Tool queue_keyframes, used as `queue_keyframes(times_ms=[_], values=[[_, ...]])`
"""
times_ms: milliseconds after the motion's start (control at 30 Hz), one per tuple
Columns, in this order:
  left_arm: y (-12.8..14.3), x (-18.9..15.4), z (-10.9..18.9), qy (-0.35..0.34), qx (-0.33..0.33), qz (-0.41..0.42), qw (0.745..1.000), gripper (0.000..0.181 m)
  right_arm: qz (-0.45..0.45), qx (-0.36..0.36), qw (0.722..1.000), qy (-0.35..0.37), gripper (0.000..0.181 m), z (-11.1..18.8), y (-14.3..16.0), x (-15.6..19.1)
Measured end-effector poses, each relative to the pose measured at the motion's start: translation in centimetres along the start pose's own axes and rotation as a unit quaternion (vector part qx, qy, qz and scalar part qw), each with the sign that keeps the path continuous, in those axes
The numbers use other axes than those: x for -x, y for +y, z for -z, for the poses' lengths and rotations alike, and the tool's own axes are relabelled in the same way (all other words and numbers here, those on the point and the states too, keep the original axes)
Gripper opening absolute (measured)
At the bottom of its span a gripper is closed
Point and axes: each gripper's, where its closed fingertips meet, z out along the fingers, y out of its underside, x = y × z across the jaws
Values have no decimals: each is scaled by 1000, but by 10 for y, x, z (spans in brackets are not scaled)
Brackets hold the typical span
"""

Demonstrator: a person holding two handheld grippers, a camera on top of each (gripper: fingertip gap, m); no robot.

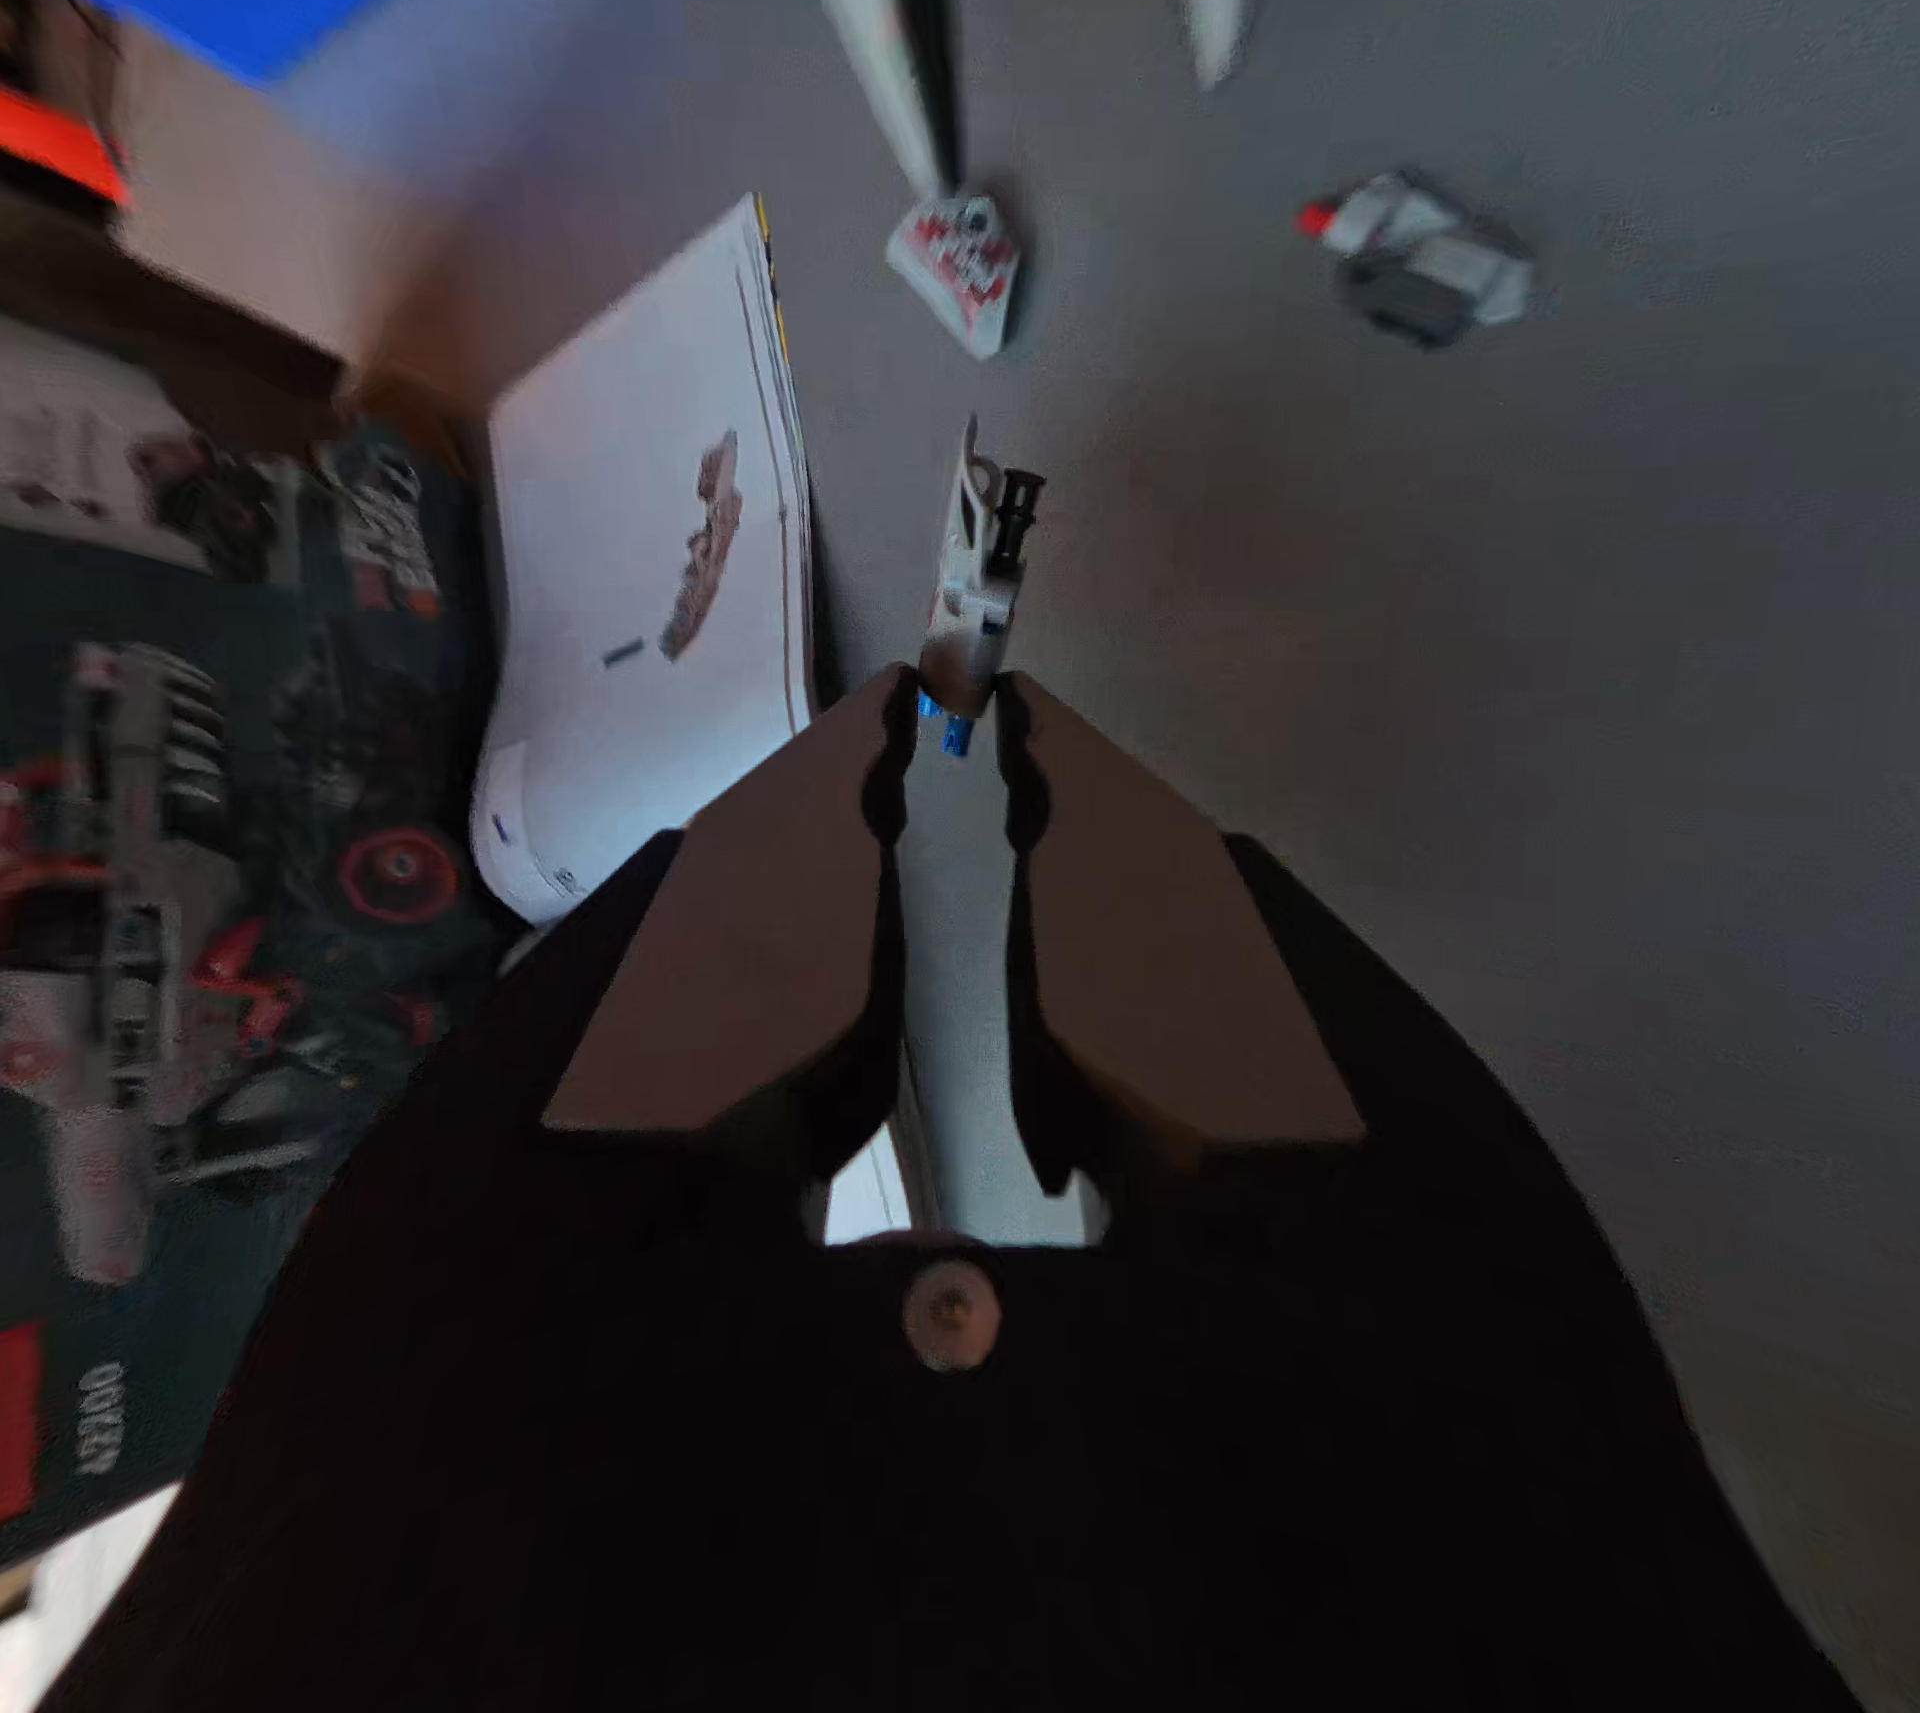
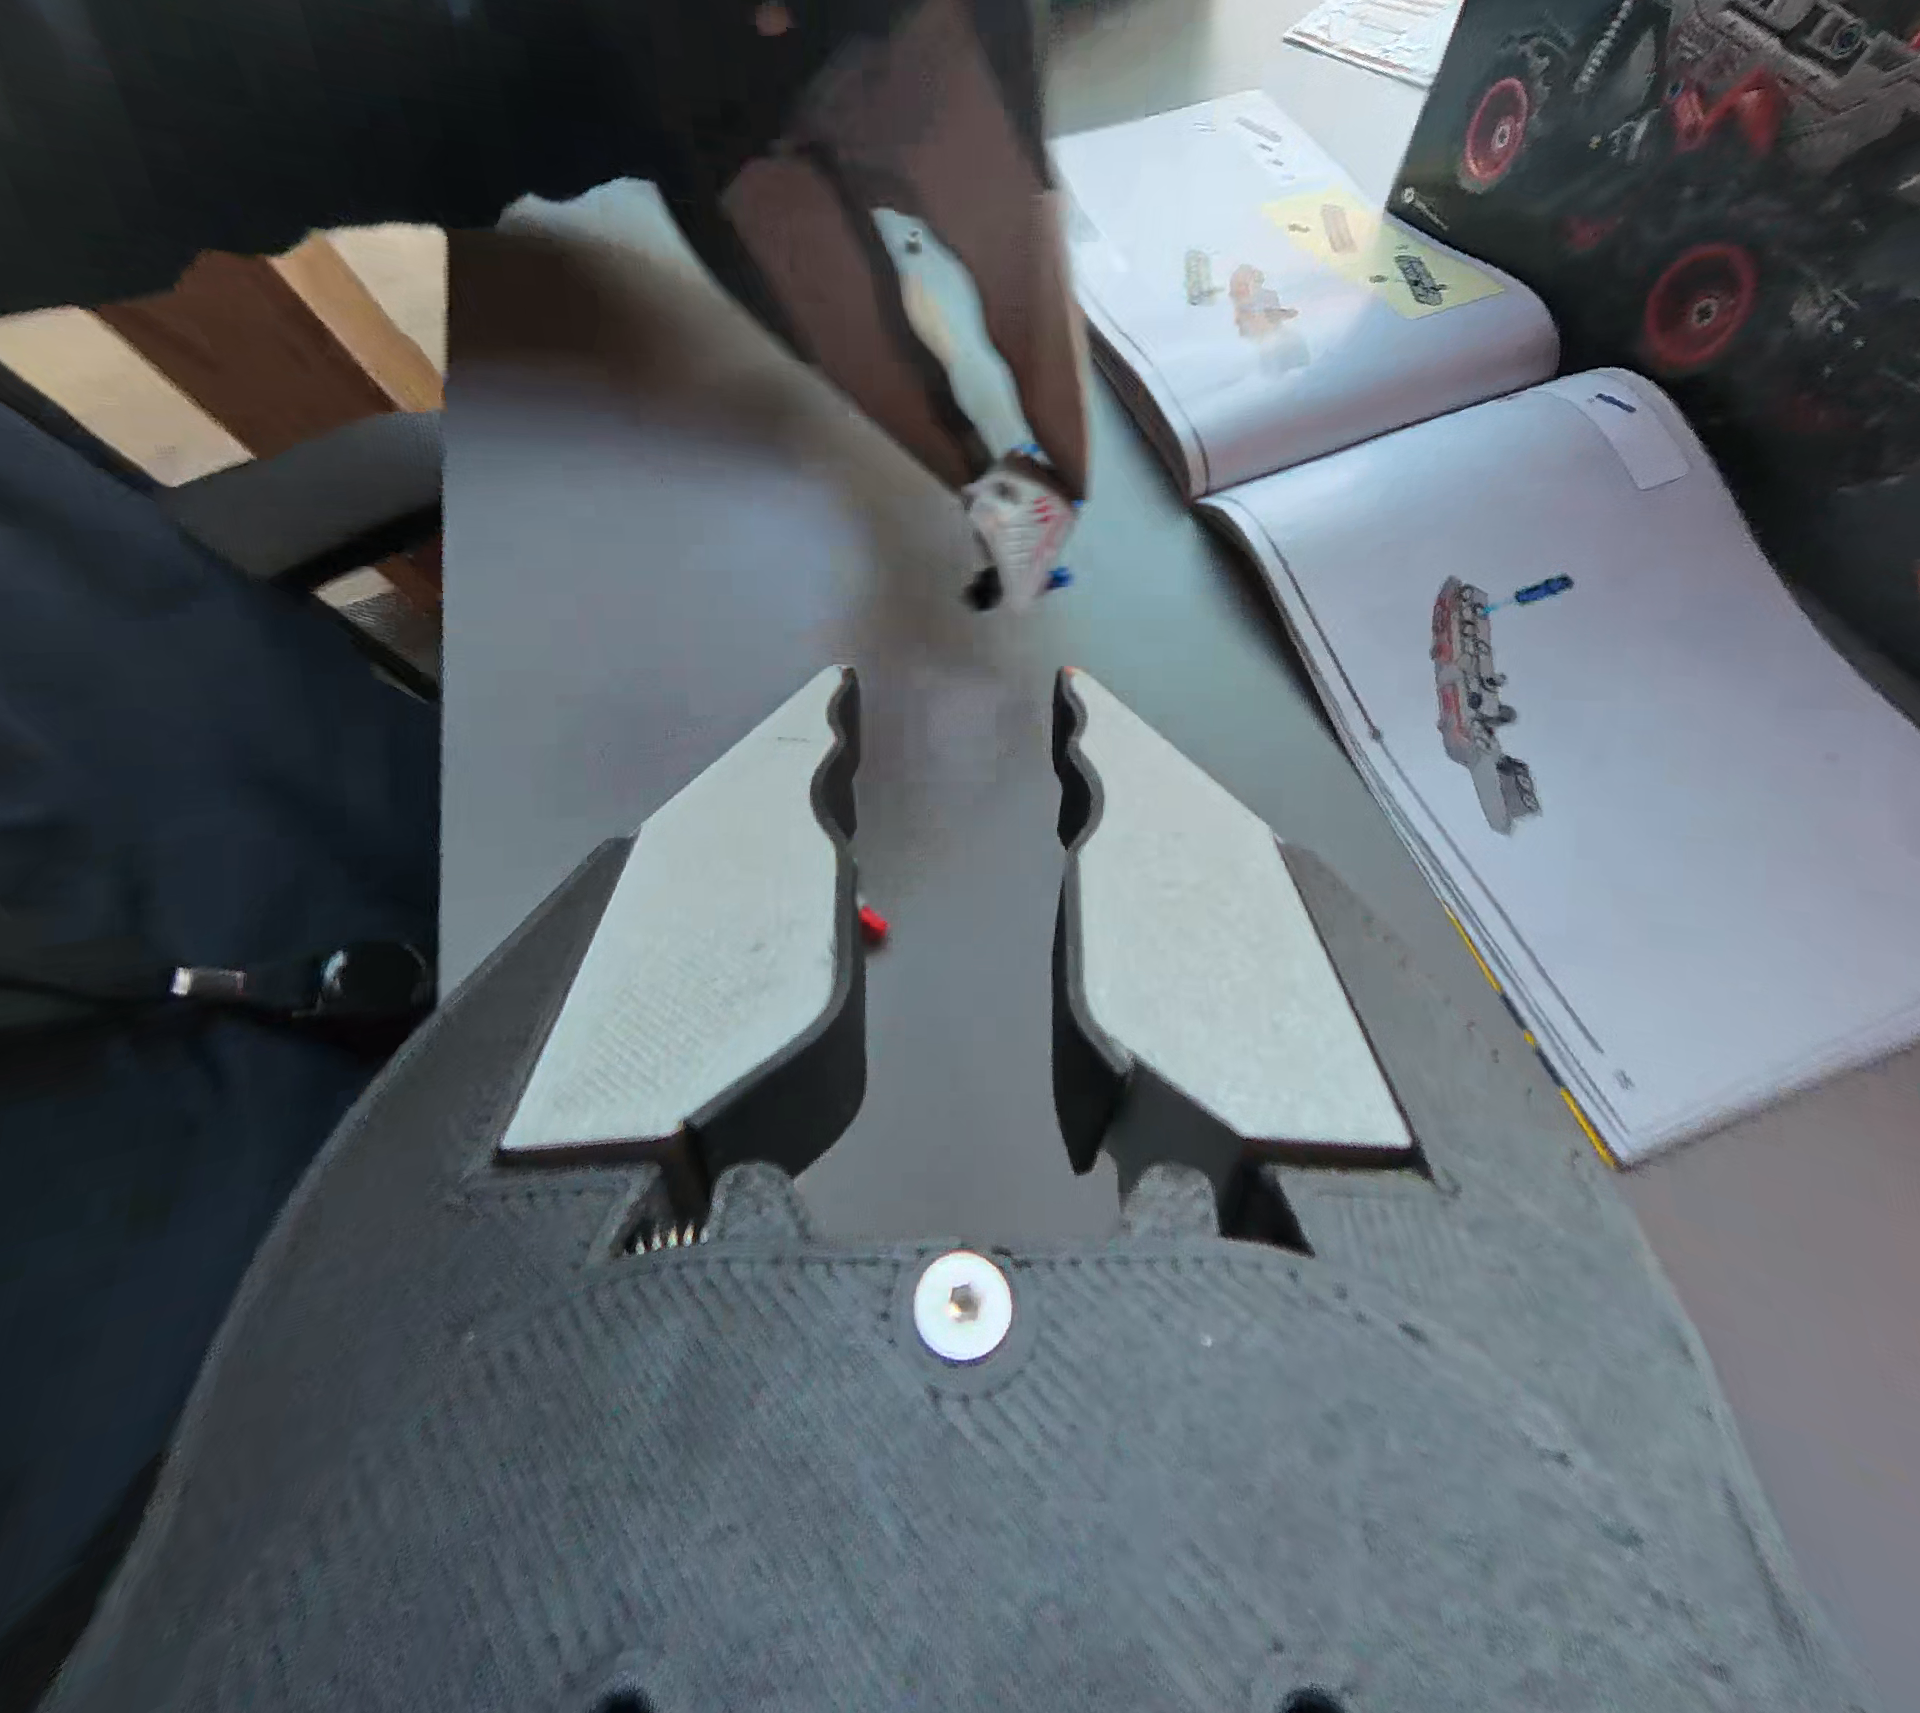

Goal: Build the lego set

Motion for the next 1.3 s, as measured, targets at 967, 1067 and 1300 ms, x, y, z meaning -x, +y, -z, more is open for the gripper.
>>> queue_keyframes(times_ms=[967,1067,1300], values=[[22,-60,72,-92,-63,229,967,41,162,126,978,-18,20,-68,9,32],[25,-58,64,-32,-73,275,958,43,204,96,974,-33,21,-58,6,31],[-16,-65,48,170,-144,395,892,43,295,62,953,4,21,-59,-1,32]])
